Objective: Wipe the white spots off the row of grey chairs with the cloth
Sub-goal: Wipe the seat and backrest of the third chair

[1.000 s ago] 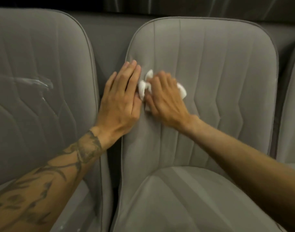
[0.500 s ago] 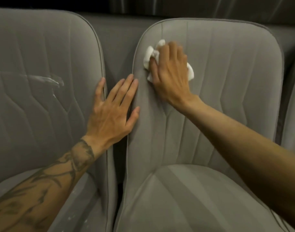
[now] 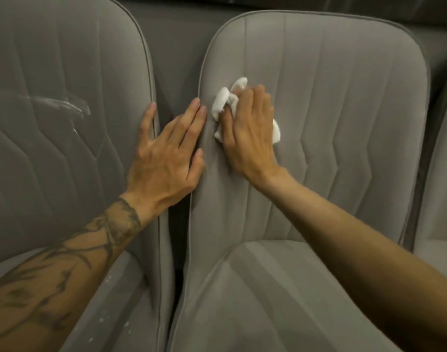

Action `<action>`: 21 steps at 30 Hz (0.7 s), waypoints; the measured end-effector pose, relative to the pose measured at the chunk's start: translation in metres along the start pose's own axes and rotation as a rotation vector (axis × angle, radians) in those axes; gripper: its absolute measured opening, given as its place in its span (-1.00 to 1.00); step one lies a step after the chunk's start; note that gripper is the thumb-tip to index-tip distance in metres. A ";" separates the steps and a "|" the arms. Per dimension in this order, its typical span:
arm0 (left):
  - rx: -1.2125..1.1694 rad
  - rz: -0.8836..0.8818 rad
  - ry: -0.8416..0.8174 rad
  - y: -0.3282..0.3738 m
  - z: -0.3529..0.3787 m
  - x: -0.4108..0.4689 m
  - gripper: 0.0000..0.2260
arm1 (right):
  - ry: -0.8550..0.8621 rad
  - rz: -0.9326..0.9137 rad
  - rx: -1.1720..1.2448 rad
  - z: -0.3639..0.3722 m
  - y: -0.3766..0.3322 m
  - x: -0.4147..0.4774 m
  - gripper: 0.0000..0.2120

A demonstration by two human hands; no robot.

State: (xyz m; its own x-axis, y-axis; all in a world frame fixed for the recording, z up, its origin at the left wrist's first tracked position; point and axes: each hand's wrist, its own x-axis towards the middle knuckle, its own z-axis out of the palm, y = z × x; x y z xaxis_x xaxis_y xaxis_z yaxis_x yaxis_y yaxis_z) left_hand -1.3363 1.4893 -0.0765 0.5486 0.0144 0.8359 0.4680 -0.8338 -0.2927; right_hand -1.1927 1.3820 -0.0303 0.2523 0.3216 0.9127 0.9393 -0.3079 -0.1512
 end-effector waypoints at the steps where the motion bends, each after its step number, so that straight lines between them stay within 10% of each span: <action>1: 0.002 0.001 0.003 0.000 0.000 0.000 -0.42 | -0.011 0.011 0.052 0.002 -0.006 -0.019 -0.69; 6: -0.023 -0.012 0.005 0.001 -0.001 0.001 -0.41 | -0.244 -0.128 0.237 -0.007 0.003 -0.096 -0.77; 13: -0.017 -0.017 -0.001 0.001 0.002 -0.002 -0.43 | -0.034 0.154 0.207 0.010 -0.010 -0.081 -0.78; 18: -0.032 -0.024 0.001 0.002 0.001 0.000 -0.43 | -0.342 -0.096 0.232 -0.011 0.000 -0.167 -0.66; 21: -0.029 -0.021 0.002 0.003 0.003 -0.001 -0.43 | -0.240 -0.113 0.150 -0.003 0.010 -0.131 -0.75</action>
State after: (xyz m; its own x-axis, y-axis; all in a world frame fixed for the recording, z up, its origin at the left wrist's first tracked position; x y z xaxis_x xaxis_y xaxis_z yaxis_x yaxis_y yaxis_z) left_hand -1.3337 1.4884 -0.0794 0.5375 0.0313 0.8427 0.4590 -0.8492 -0.2612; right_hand -1.2171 1.3343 -0.1503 0.1748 0.5543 0.8137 0.9840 -0.1276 -0.1244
